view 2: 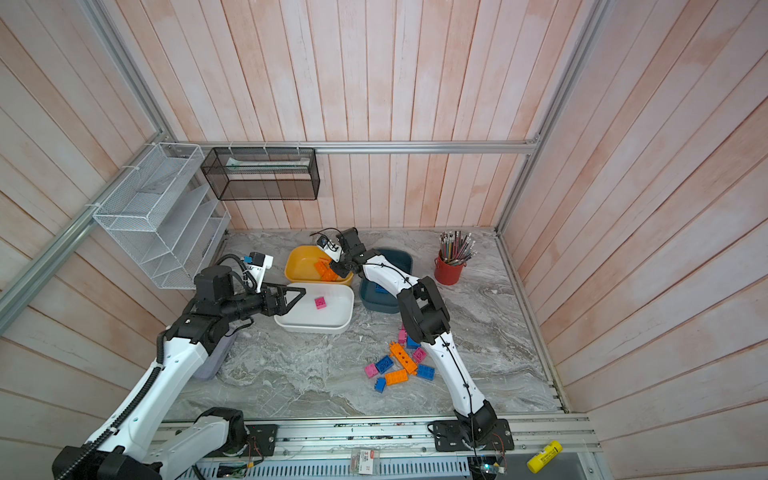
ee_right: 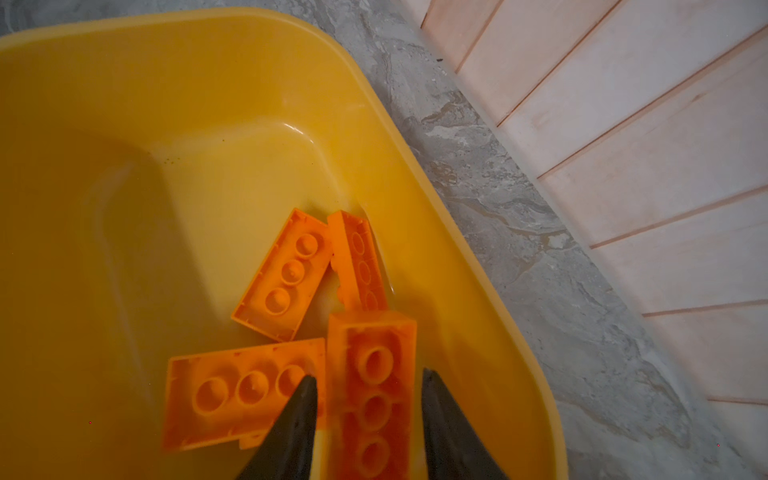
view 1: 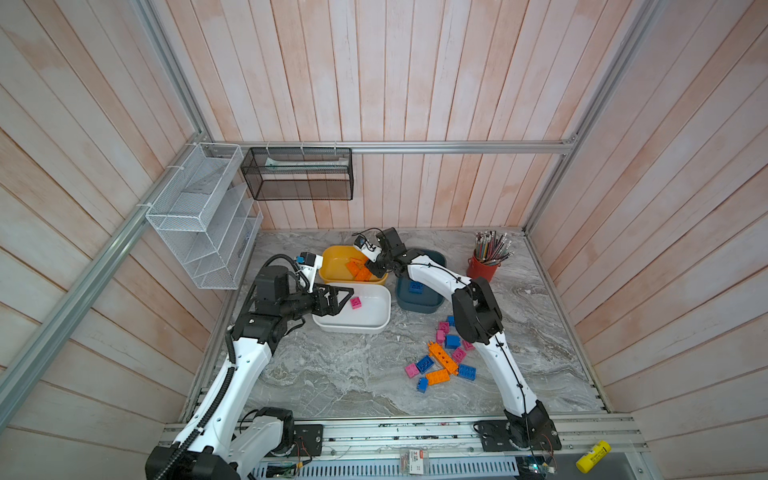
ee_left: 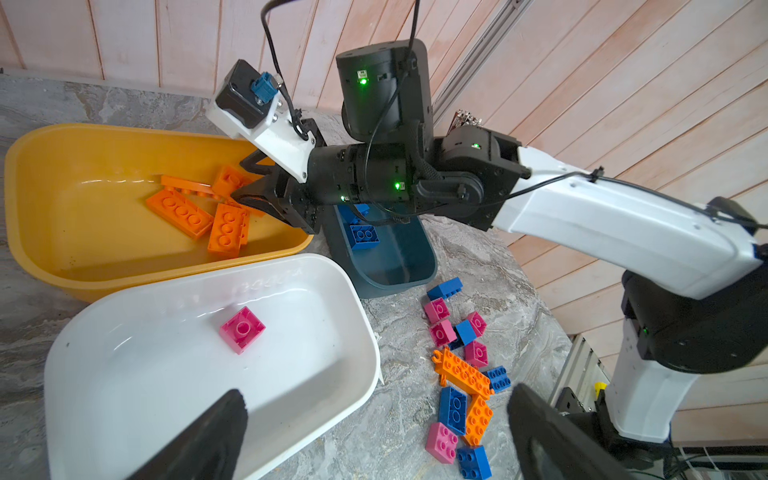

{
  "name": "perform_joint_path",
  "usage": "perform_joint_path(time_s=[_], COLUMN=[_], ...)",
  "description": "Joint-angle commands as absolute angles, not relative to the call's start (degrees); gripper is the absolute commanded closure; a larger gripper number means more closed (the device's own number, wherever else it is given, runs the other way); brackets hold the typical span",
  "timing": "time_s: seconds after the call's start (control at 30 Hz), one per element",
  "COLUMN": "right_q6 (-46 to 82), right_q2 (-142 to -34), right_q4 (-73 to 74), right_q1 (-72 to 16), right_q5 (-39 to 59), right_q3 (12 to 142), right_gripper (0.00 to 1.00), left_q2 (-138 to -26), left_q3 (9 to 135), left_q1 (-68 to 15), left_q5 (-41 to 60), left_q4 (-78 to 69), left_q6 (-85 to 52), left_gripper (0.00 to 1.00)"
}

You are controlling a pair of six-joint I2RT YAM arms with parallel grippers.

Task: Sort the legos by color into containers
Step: 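Lower the right gripper back down to the brick pile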

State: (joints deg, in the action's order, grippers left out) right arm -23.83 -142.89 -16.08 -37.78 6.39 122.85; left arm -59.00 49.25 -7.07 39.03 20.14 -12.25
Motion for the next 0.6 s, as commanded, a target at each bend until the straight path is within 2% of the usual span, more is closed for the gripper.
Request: perform_joint_path(time_s=[0.0, 0.07, 0.2, 0.47, 0.57], right_q6=[-23.8, -24.0, -24.0, -23.9, -22.9], right_q2=[-142.8, -141.0, -133.7, -105.2, -96.6], right_q4=[-19.7, -20.6, -20.7, -14.4, -16.6], right_q1=[-37.6, -37.7, -37.7, -37.6, -37.6], right_q5=[5.3, 6.4, 10.0, 13.9, 14.3], right_q3=[125.3, 125.0, 119.8, 85.2, 75.9], right_gripper=[0.47, 0.41, 0.37, 0.31, 0.30], left_q2=[-58.1, -58.2, -58.1, -58.2, -58.6], left_q3=[47.9, 47.7, 47.6, 47.1, 46.9], left_q1=[-6.6, -6.4, -6.3, -6.1, -6.0], left_q5=[40.2, 40.5, 40.7, 43.5, 44.2], left_q4=[19.9, 19.8, 19.4, 18.7, 18.5], left_q6=[-11.6, -11.6, -11.6, -12.1, -12.1], left_gripper=[0.00, 0.00, 0.00, 0.00, 0.00])
